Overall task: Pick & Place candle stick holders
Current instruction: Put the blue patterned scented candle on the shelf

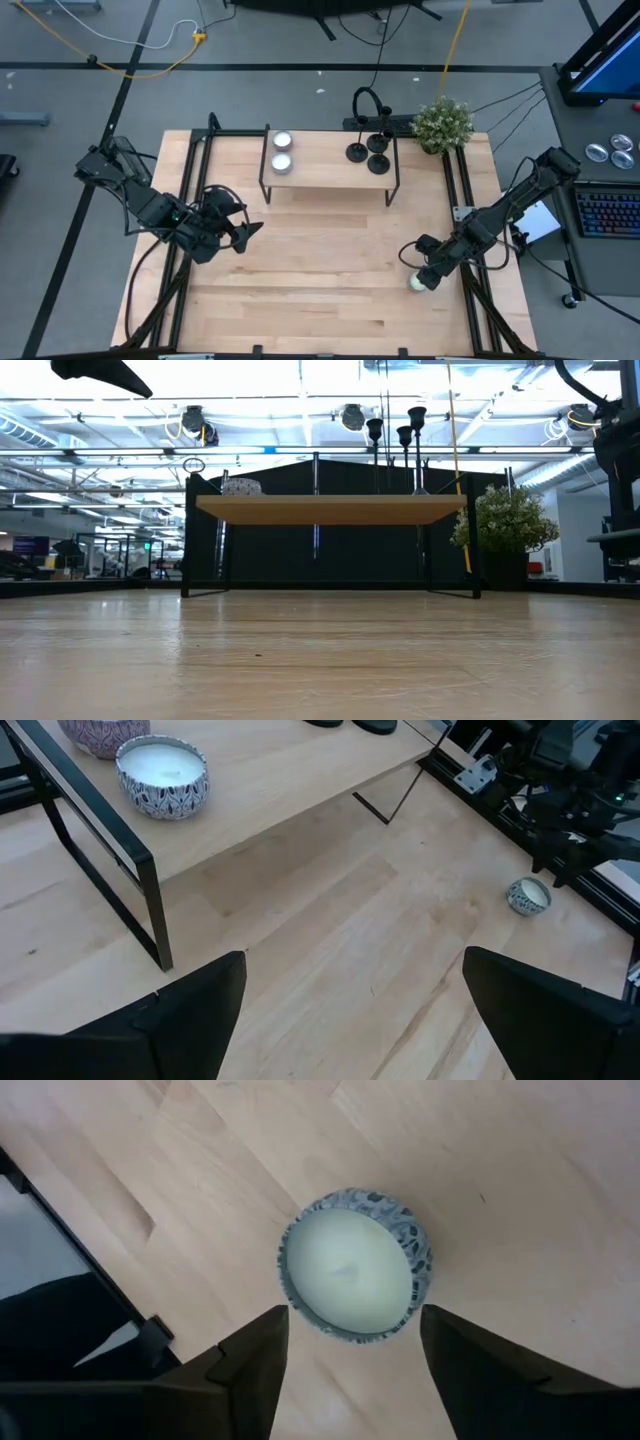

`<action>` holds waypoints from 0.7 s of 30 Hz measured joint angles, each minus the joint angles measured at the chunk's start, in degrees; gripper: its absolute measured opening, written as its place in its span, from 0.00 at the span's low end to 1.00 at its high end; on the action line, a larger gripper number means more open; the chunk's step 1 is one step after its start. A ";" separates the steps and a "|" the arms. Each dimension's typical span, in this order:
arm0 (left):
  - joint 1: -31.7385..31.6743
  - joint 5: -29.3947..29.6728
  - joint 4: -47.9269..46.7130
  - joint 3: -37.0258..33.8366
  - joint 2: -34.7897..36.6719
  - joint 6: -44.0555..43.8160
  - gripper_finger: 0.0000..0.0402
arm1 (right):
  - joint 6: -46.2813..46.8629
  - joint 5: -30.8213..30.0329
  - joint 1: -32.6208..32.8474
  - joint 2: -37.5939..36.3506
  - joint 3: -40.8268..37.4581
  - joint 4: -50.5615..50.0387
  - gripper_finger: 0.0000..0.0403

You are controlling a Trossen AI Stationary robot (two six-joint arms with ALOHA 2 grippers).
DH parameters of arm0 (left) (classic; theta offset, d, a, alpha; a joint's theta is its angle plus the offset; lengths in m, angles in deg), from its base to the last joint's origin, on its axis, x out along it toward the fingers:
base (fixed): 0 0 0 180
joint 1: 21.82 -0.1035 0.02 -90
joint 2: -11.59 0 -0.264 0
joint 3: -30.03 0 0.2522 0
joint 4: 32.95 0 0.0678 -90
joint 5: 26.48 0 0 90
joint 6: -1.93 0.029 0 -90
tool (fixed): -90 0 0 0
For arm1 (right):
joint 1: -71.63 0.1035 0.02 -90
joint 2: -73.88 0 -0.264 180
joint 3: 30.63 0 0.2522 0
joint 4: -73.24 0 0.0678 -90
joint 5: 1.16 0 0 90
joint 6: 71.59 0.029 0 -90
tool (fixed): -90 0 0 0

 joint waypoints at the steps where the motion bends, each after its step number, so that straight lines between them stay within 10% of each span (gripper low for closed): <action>1: 0.00 0.00 0.00 0.00 0.00 0.00 0.94 | 0.06 0.02 0.02 0.00 0.00 0.00 0.54; 21: 0.00 -0.07 0.00 0.00 0.00 0.28 0.94 | -3.76 0.04 0.02 0.00 0.00 0.44 0.82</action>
